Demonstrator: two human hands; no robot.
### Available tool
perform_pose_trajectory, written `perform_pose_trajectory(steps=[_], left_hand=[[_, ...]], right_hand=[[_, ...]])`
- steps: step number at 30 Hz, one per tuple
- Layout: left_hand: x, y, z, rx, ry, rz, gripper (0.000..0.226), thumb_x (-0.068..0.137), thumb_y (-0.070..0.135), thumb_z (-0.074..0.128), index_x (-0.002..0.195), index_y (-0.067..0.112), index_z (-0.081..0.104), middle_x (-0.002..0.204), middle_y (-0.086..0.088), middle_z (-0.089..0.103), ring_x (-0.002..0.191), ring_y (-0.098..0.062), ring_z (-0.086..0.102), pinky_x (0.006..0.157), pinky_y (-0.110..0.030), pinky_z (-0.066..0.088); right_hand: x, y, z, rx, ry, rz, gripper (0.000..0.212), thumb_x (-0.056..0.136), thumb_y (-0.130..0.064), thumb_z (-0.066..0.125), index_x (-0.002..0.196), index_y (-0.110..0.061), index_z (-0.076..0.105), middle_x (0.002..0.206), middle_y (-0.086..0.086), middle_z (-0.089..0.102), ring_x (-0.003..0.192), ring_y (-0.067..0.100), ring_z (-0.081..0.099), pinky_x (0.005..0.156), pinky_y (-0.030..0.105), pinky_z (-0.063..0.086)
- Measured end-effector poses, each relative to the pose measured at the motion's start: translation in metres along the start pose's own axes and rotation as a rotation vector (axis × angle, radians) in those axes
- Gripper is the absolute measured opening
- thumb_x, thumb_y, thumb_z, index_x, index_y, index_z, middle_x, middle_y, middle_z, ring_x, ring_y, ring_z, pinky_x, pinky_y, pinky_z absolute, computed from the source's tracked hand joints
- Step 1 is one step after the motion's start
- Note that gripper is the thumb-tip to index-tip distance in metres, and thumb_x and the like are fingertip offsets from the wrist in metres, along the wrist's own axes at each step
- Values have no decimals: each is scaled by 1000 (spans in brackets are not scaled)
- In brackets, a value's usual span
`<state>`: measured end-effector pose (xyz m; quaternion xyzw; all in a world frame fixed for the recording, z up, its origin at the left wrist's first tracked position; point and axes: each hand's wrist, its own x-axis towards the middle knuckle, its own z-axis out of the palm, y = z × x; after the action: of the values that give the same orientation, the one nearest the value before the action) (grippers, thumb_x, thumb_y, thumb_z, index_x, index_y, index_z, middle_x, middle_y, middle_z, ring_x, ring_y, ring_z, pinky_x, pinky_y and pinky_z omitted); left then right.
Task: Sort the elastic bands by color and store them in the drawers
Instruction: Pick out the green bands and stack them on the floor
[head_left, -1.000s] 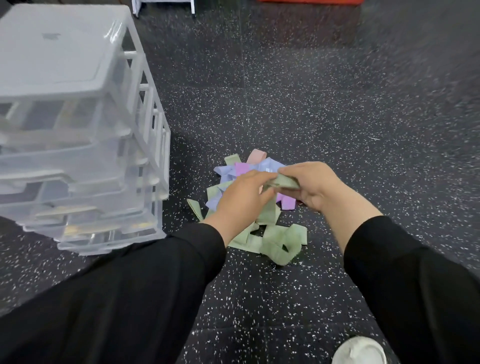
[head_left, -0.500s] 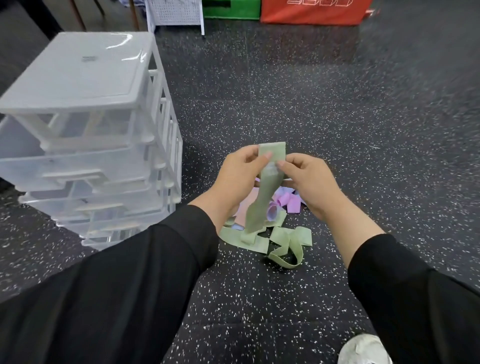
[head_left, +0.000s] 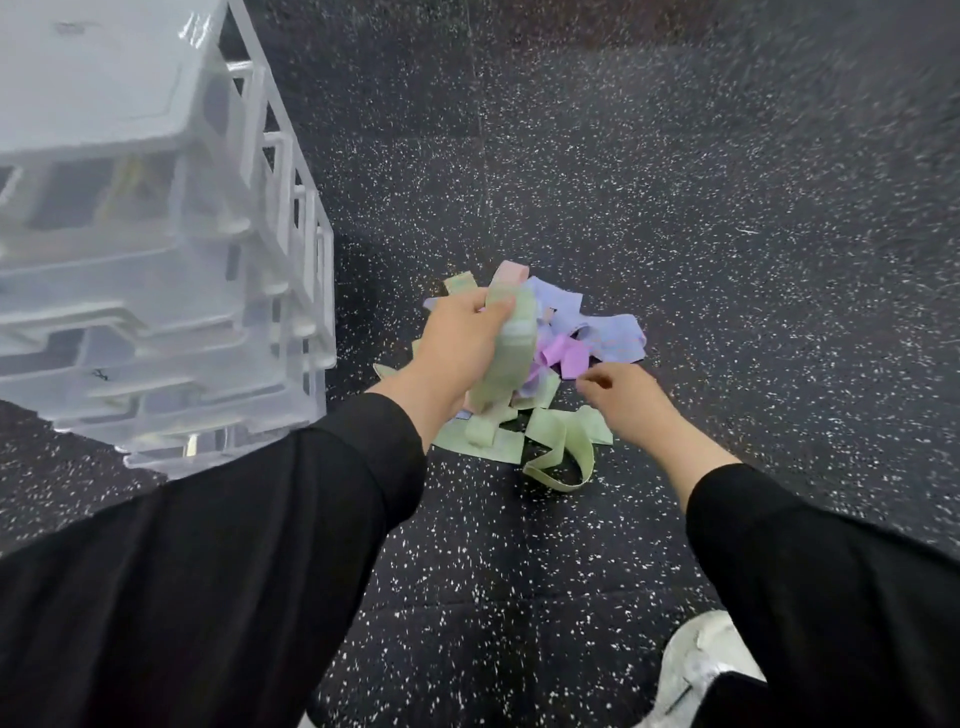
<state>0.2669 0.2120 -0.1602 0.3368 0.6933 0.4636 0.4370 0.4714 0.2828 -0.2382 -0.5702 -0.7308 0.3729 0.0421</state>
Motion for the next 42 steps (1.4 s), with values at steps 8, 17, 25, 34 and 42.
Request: perform_pose_trajectory(steps=[8,17,25,34,42], left_hand=[[14,-33,18,133,-60,-60,42,101,20,58,64,20,38,59,2,31,40,-5,26,40,-21,18],[29,-52,40,132,-134,-129,49,101,15,58,62,22,29,44,13,33,46,-7,22,44,-23,17],[46,-59,55,201,-142,-119,50,100,17,60,60,21,30,58,5,25,41,-5,22,39,-20,17],[49,-63,54,186,-132,-109,50,98,16,60,62,22,27,59,6,23,41,-5,20,40,-19,16],[39,-34,39,132,-63,-61,45,99,20,59,62,19,33,59,5,28,48,-7,24,46,-24,19]], right_hand=[[11,50,38,-125,-57,140,31,100,-26,56,128,-16,63,123,7,68,111,27,61,90,32,45],[42,86,52,-140,-104,314,44,99,-3,43,141,-11,52,142,17,52,113,35,62,86,33,50],[53,94,66,-273,-194,353,43,103,-14,38,144,-15,50,154,10,26,135,39,38,110,40,36],[50,84,57,112,216,324,26,93,-3,53,113,-7,69,118,13,64,89,25,61,72,28,44],[57,25,14,317,279,267,37,90,-12,59,127,-14,63,112,5,69,98,24,64,82,31,50]])
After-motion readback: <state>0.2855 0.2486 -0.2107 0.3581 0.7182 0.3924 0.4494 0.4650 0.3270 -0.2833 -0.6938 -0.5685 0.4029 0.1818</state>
